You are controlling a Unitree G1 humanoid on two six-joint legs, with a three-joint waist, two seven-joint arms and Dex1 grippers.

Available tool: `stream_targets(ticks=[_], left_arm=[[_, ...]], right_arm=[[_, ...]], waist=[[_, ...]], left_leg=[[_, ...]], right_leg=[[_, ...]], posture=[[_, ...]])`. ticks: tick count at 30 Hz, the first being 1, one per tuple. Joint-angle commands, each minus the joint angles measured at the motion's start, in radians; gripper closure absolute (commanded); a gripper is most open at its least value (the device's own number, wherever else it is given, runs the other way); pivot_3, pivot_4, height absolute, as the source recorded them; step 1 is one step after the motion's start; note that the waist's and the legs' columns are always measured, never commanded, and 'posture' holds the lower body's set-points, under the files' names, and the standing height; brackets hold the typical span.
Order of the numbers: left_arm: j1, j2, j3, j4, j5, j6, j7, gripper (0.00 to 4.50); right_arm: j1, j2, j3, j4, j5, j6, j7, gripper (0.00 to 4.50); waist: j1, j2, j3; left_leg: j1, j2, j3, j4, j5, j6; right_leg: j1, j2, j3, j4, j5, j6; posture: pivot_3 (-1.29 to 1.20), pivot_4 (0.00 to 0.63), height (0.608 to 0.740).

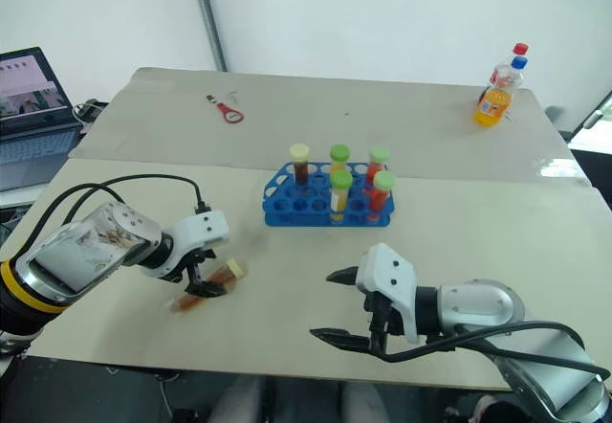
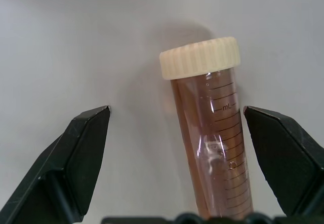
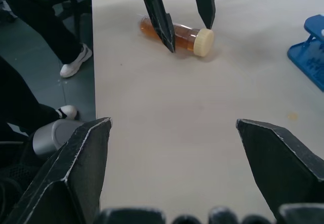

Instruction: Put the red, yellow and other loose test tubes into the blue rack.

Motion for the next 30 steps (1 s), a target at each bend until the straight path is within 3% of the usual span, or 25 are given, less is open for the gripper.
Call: stream_targets(ticks=[1,9,16,19,21,26,30], left_arm=[[-0.017,-0.003,-0.019,0.031,0.033,-0.037,-0.017,0.0],[-0.005,-0.01,-0.029,0.037,0.054,-0.065,-0.046,3.49],[-0.023,0.029,0.043,0.089,0.067,-0.181,-0.116,3.58],[-0.055,0.038,0.064,0.164,0.114,-0.414,-0.188,3.61],[-0.107,-0.014,0.1,0.228,0.068,-0.429,-0.24,3.61],[-0.264,-0.267,0.293,0.451,-0.057,-0.548,-0.243,3.61],[-0.274,-0.45,0.413,0.487,-0.092,-0.567,-0.094,3.61]], right_arm=[[-0.027,-0.013,-0.041,-0.038,0.031,0.007,-0.012,0.13],[-0.063,-0.016,-0.074,-0.045,0.102,0.054,-0.052,0.09],[-0.081,-0.053,-0.109,-0.028,0.119,0.055,-0.049,0.09],[-0.09,-0.076,-0.137,-0.001,0.124,0.052,-0.036,0.09],[-0.098,-0.088,-0.155,0.019,0.128,0.052,-0.03,0.09],[-0.108,-0.149,-0.218,0.043,0.122,0.043,0.003,0.09],[-0.094,-0.178,-0.238,0.044,0.087,0.023,0.015,0.09]], waist=[[0.001,0.0,0.0],[0.001,0.0,0.0],[0.001,0.0,0.0],[0.001,0.0,0.0],[0.008,0.0,0.0],[0.021,-0.001,0.001],[0.005,0.0,0.0]], left_leg=[[0.0,0.0,0.0,0.0,0.0,0.0],[0.0,0.0,0.0,0.0,0.0,0.0],[0.0,0.0,0.0,0.0,0.0,0.0],[0.0,0.0,0.0,0.0,0.0,0.0],[-0.001,0.0,0.0,0.0,0.0,0.0],[-0.005,-0.002,-0.002,0.006,0.001,0.003],[-0.006,-0.002,-0.002,0.01,-0.002,0.008]], right_leg=[[0.0,0.0,0.0,0.0,0.0,0.0],[0.0,0.0,0.0,0.0,0.0,0.0],[0.0,0.0,0.0,0.0,0.0,0.0],[0.0,0.0,0.0,0.0,0.0,0.0],[0.0,0.0,0.0,0.0,0.0,0.0],[0.001,-0.001,0.0,0.0,0.0,0.001],[0.001,-0.001,0.0,0.001,-0.001,0.002]], posture=[[0.0,0.15,0.74],[0.0,0.15,0.74],[0.0,0.15,0.74],[0.0,0.15,0.74],[0.0,0.15,0.74],[0.0,0.15,0.74],[0.0,0.15,0.74]])
